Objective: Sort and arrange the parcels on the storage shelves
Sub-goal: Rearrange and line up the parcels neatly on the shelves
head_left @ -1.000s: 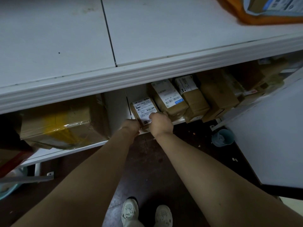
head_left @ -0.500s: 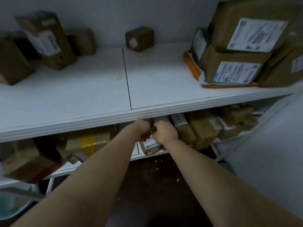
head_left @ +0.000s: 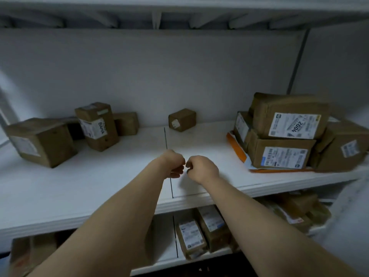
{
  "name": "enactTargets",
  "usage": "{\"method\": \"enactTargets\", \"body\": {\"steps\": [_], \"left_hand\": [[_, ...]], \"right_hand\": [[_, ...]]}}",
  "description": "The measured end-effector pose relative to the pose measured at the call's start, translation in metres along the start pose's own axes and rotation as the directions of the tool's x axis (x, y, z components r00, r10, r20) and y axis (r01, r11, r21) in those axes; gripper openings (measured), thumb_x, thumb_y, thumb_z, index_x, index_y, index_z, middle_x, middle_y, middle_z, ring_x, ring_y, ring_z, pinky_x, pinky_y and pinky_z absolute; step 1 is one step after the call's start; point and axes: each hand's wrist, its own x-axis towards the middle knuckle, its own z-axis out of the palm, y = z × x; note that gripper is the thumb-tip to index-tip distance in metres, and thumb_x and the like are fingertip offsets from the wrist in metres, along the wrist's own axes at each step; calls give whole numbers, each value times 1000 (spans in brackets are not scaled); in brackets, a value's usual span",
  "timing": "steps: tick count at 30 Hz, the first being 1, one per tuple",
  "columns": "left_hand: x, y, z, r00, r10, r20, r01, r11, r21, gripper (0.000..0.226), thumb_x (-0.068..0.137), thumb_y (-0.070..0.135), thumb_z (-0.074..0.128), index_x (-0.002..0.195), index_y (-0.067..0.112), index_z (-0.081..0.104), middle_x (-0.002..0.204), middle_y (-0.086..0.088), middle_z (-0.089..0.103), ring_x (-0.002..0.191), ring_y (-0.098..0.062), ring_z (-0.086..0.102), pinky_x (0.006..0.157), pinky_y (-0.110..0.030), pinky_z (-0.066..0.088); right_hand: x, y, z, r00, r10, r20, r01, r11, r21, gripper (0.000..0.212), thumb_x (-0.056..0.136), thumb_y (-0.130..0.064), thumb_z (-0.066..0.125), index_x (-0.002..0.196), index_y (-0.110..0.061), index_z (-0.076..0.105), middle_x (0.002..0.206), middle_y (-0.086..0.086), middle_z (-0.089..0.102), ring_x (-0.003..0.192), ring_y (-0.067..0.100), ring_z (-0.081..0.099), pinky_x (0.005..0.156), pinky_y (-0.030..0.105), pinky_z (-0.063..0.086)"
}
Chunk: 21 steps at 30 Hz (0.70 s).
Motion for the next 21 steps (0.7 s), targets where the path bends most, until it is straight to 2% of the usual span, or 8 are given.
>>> {"method": "enactTargets", "body": {"steps": [4,7,9,11,13,16,19,21], "left_hand": [[60,24,-28,999,37,-35,-36,999,20,10,95,7,50,101,-1,53,82,-13,55,70,-20,54,75,-32,48],[100,33,-39,994,58,-91,-56,998,34,11,93,4,50,103,0,52,91,-16,55,77,-23,53,67,-32,46],[132,42,-44,988,82,-133,-76,996,47,7,93,0,49,88,2,52,77,-14,52,68,-21,49,62,-29,43],[163,46,-47,985,114,-131,-105,992,68,26,92,-3,50,69,10,48,69,-7,49,64,-18,49,65,-29,46],[184,48,-47,984,131,-118,-123,990,74,32,91,-4,52,67,17,45,72,-2,48,64,-16,50,66,-28,49],[212,51,-42,976,146,-162,-139,989,56,19,85,-7,61,88,11,56,77,-10,53,75,-25,53,76,-35,50],[233,57,-34,967,186,-176,-176,982,75,47,80,-7,67,125,3,55,107,-19,59,94,-29,56,89,-37,48],[245,61,-30,965,192,-178,-174,978,111,60,79,-4,71,134,-2,47,127,-21,54,113,-33,55,99,-39,45]], "right_hand": [[70,-12,-3,998,66,-3,-66,997,48,37,94,-20,54,132,-20,55,132,4,57,120,25,53,94,32,46],[105,-17,-4,996,84,8,-84,994,73,39,95,-17,52,134,-16,51,136,9,52,124,28,50,98,34,46],[133,-16,-4,995,102,17,-103,988,115,42,95,-15,50,137,-14,47,140,10,48,128,28,48,102,35,44],[160,-13,0,993,113,19,-114,982,154,44,96,-15,49,139,-12,44,142,10,46,130,28,46,104,34,42],[183,-9,5,992,124,13,-124,971,204,43,95,-14,48,138,-10,44,140,11,47,128,28,46,102,31,41],[213,-3,15,993,122,1,-118,961,250,38,93,-8,47,131,-6,45,131,15,50,121,30,50,90,28,41],[243,2,21,991,127,-35,-112,954,277,37,93,-7,48,130,-6,43,131,17,47,120,31,50,89,31,42],[259,6,24,989,132,-60,-108,946,306,39,93,-11,52,131,-4,42,134,19,44,122,32,49,94,35,43]]}}
